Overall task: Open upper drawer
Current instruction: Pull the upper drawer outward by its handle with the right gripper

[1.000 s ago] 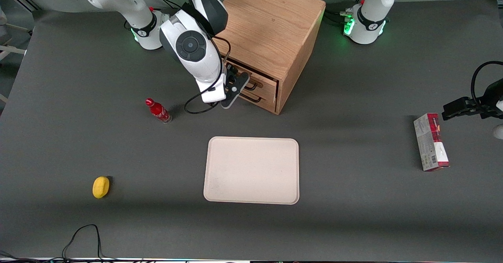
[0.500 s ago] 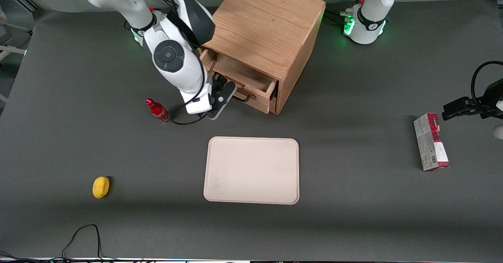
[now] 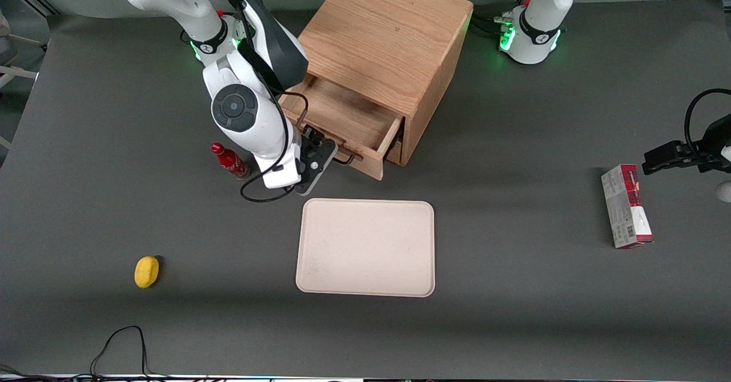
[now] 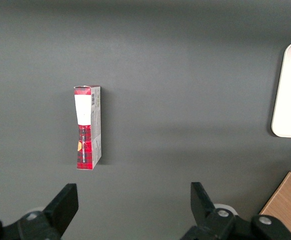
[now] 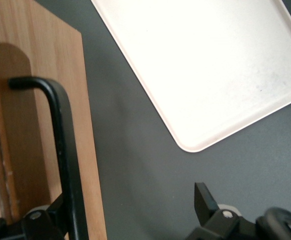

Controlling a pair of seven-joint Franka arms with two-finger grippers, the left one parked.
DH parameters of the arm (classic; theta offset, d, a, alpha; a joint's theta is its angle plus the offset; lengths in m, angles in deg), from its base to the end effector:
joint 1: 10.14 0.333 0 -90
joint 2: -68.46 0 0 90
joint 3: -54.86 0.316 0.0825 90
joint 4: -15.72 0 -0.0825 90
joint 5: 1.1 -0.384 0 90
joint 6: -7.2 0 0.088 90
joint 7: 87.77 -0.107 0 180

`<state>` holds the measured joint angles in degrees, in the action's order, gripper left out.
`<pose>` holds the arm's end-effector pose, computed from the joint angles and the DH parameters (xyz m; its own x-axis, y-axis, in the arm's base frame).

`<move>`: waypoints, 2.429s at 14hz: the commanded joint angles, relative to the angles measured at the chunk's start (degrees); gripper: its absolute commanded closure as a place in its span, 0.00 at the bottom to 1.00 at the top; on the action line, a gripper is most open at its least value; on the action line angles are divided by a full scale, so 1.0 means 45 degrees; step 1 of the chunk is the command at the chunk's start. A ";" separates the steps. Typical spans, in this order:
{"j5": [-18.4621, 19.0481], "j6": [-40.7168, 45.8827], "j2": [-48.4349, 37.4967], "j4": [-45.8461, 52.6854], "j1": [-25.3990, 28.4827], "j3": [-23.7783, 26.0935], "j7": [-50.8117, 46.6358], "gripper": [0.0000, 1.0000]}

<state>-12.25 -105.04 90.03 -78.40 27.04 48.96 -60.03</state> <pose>0.5507 0.3577 0.3941 0.5764 0.8171 0.0090 0.8087 -0.5687 -0.1503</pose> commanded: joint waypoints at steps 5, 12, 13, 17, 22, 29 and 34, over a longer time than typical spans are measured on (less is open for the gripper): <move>0.0114 0.1152 0.1827 0.2653 -0.0664 0.0021 0.0203 0.00; 0.0075 0.2537 0.2783 0.4408 -0.1523 0.0021 0.0242 0.00; 0.0075 0.2578 0.2862 0.4547 -0.1602 0.0040 0.0300 0.00; 0.0055 0.2559 0.2961 0.4646 -0.1894 0.0060 0.0808 0.00; 0.0016 0.2617 0.3351 0.5192 -0.2246 0.0138 0.0809 0.00; -0.0043 0.2617 0.3508 0.5466 -0.2521 0.0158 0.0789 0.00; -0.0043 0.4271 0.3137 0.6809 -0.2501 0.0061 0.0594 0.00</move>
<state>-12.29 -91.26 104.49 -53.13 16.30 49.15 -57.50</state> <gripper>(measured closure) 0.000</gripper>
